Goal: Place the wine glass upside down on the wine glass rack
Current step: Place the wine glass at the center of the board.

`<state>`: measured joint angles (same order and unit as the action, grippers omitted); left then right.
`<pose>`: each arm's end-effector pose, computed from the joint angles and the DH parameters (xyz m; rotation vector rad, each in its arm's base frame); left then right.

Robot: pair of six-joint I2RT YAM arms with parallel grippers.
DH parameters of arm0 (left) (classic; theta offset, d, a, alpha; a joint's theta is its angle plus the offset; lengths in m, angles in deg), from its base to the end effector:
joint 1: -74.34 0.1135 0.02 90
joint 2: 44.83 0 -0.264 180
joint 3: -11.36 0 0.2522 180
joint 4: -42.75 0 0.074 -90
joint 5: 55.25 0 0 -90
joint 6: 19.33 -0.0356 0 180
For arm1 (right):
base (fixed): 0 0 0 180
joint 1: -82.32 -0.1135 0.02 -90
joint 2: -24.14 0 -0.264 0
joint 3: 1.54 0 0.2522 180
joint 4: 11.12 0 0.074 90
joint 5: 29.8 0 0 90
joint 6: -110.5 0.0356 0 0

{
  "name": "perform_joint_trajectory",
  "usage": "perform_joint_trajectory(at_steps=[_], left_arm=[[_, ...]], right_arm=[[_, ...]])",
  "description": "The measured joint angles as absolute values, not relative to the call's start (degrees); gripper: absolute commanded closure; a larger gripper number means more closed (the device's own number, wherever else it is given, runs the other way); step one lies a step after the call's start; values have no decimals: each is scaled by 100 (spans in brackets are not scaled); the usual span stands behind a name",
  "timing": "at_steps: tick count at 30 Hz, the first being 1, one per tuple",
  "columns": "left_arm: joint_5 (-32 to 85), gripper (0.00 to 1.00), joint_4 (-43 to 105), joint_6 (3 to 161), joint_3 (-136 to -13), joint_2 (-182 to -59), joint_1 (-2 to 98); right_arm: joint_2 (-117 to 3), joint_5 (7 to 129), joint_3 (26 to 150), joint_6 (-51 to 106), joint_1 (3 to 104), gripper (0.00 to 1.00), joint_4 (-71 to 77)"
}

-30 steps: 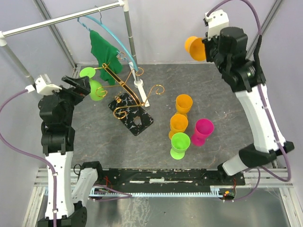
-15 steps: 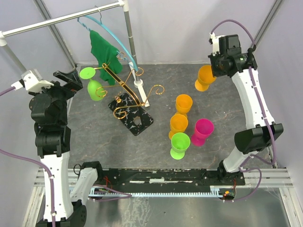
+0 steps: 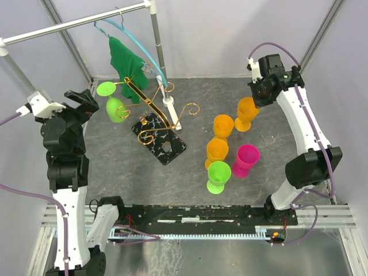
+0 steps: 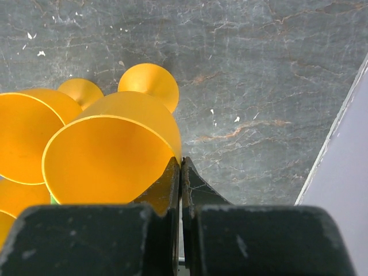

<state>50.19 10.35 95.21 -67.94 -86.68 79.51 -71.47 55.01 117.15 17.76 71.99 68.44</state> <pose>0.1301 0.0213 0.4525 -0.5874 1.3653 -0.0737 0.3334 0.0575 0.3839 -0.2558 2.5388 -0.0645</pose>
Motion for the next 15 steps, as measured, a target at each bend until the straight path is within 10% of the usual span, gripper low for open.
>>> perform_joint_trajectory(at_steps=[15], left_arm=[[5281,1,1055,9280,-6715,-8554,7951]], right_arm=[[-7508,5680,11682,1791,7199,87,7209]])
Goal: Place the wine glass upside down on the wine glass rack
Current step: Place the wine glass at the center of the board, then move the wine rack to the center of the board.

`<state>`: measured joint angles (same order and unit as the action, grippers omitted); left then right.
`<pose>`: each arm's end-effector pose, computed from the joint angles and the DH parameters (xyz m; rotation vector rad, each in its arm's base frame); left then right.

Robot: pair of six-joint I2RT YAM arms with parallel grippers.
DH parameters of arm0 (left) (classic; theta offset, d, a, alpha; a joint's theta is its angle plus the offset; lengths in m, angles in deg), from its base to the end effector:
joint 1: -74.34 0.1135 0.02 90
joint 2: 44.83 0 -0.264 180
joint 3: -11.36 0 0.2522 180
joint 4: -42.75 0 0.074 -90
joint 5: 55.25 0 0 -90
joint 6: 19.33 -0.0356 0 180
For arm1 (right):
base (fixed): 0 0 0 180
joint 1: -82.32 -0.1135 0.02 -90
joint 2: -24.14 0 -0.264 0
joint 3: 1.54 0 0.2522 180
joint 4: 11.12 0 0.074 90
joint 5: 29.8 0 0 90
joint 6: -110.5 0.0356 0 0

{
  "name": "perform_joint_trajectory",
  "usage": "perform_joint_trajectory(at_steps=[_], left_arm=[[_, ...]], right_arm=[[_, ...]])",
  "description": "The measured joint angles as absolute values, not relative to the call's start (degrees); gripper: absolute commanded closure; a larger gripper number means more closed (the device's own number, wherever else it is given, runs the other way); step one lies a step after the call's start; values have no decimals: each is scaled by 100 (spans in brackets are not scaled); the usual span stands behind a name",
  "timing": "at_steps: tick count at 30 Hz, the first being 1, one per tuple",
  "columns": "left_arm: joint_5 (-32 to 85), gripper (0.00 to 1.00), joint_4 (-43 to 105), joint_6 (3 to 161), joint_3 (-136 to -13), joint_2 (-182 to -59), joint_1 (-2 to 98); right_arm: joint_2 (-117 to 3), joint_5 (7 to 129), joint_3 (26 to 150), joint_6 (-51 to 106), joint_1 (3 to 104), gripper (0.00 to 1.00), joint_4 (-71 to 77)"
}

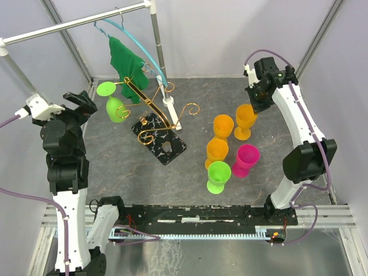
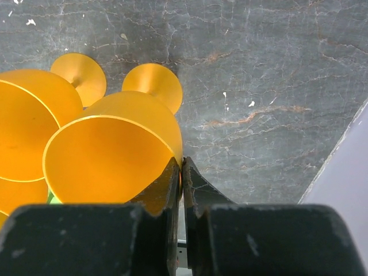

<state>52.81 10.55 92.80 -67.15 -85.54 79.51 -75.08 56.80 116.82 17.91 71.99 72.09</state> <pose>0.1250 0.0224 0.4508 -0.5915 1.3544 -0.0079 0.3432 0.0604 0.3583 -0.2840 2.6710 -0.0378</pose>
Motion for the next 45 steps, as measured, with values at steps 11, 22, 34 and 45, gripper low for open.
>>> perform_joint_trajectory(at_steps=[11,22,34,45], left_arm=[[5279,1,1066,9267,-6667,-8628,7951],[5281,1,1057,9267,-6665,-8517,7951],[5471,1,760,9217,-6778,-8633,7951],[5397,1,533,9106,-8015,-9933,7951]], right_arm=[[-7514,5721,11700,1878,7199,62,7231],[-7512,5732,12548,1900,7199,56,7266],[-7158,6677,13072,2226,6718,33,6038],[-8391,8102,14285,3234,6287,16,3358]])
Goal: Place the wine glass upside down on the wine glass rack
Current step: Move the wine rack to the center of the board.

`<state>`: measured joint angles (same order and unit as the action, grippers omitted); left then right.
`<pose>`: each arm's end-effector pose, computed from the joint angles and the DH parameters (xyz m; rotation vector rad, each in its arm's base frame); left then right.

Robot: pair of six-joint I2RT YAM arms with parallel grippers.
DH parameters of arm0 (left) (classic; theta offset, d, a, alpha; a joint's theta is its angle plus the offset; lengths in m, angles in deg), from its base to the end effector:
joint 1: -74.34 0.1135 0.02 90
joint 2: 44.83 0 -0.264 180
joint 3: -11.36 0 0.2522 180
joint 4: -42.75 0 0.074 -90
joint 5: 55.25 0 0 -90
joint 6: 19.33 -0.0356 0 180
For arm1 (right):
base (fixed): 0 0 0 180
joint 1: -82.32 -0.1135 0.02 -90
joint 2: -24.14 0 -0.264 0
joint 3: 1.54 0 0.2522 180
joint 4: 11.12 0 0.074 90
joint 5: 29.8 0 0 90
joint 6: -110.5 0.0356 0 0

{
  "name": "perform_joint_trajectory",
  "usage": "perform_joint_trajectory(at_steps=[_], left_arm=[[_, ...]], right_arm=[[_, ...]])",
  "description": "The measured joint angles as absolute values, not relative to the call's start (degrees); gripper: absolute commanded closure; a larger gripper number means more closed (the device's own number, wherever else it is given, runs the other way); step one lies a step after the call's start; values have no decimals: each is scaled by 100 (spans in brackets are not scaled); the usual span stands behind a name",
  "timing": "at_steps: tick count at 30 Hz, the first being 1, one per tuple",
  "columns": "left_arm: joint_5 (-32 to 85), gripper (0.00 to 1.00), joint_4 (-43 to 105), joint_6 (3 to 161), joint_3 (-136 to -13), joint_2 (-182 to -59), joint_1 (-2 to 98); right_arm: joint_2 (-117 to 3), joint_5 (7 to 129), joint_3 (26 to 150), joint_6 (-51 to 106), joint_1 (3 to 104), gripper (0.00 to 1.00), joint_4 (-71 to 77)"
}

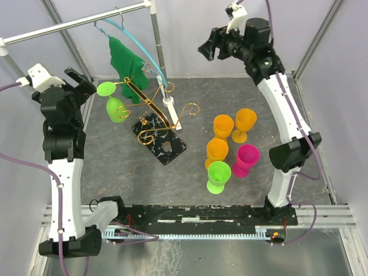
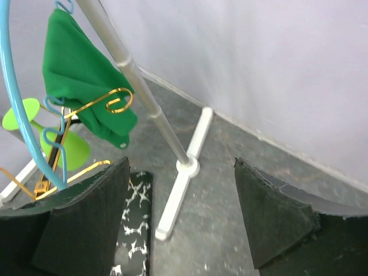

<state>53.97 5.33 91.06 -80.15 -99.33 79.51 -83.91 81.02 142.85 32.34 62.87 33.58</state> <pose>0.1739 0.0275 0.4795 -0.5993 1.4596 0.0565 0.3834 0.1488 0.4984 -0.3906 1.7161 0.7124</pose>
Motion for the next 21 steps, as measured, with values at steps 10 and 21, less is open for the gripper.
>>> perform_joint_trajectory(at_steps=[10,21], left_arm=[[5404,1,753,9088,-8151,-10423,7951],[5377,1,1330,9062,-7976,-10705,7951]], right_arm=[[-9213,8202,14161,3328,5669,3,1452],[-10172,7787,14747,2993,5186,0,569]])
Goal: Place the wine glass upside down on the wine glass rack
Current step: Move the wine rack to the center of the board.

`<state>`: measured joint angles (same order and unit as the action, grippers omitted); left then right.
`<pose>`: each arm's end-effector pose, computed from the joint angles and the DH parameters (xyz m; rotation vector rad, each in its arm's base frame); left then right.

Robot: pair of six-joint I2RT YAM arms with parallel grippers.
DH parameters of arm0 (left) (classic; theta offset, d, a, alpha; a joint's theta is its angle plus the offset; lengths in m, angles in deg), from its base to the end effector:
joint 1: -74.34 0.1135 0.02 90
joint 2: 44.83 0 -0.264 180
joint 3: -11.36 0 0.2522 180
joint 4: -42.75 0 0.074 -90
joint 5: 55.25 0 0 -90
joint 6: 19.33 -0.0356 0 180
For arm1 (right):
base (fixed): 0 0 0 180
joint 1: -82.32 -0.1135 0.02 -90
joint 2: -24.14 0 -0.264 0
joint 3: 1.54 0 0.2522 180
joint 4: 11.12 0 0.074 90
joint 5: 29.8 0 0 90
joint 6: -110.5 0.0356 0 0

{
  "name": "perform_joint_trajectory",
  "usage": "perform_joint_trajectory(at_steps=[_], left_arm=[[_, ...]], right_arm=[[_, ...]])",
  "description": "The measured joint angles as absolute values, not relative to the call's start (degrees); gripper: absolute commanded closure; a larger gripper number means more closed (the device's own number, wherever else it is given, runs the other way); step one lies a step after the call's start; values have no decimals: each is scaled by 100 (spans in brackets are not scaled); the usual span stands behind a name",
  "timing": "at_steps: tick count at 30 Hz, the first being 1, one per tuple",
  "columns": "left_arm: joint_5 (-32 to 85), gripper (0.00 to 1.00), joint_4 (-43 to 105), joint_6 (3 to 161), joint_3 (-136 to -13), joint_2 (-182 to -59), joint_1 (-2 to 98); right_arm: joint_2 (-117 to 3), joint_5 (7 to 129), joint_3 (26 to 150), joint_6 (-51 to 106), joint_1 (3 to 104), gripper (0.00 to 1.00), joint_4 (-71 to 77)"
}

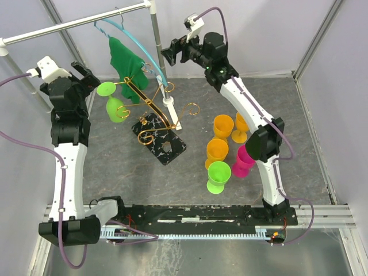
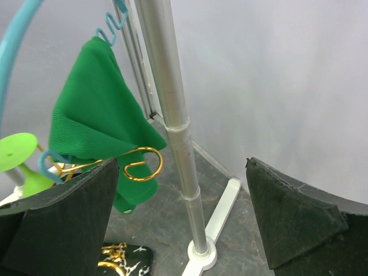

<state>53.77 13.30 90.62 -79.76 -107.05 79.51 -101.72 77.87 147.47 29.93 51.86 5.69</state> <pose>0.2234 0.0319 0.4679 -0.5915 1.4653 0.0604 0.4374 0.2698 0.4385 -0.5273 1.4205 0.7871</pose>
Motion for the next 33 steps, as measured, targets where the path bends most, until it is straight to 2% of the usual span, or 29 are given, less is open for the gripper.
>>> perform_joint_trajectory(at_steps=[12,17,21,25,33], left_arm=[[5220,1,1663,9062,-7443,-10735,7951],[5148,1,1741,9062,-7239,-10672,7951],[5063,1,1756,9062,-7095,-10657,7951],[5054,1,1785,9062,-7045,-10689,7951],[4940,1,1995,9064,-7054,-11011,7951]], right_arm=[[-11132,7334,15348,2799,5004,0,-89],[-11119,7230,15144,2722,4965,0,-194],[-10625,6854,14242,2493,4904,0,23],[-9980,6314,13813,2250,4845,0,1068],[-7965,5822,13195,2184,4819,1,2724]])
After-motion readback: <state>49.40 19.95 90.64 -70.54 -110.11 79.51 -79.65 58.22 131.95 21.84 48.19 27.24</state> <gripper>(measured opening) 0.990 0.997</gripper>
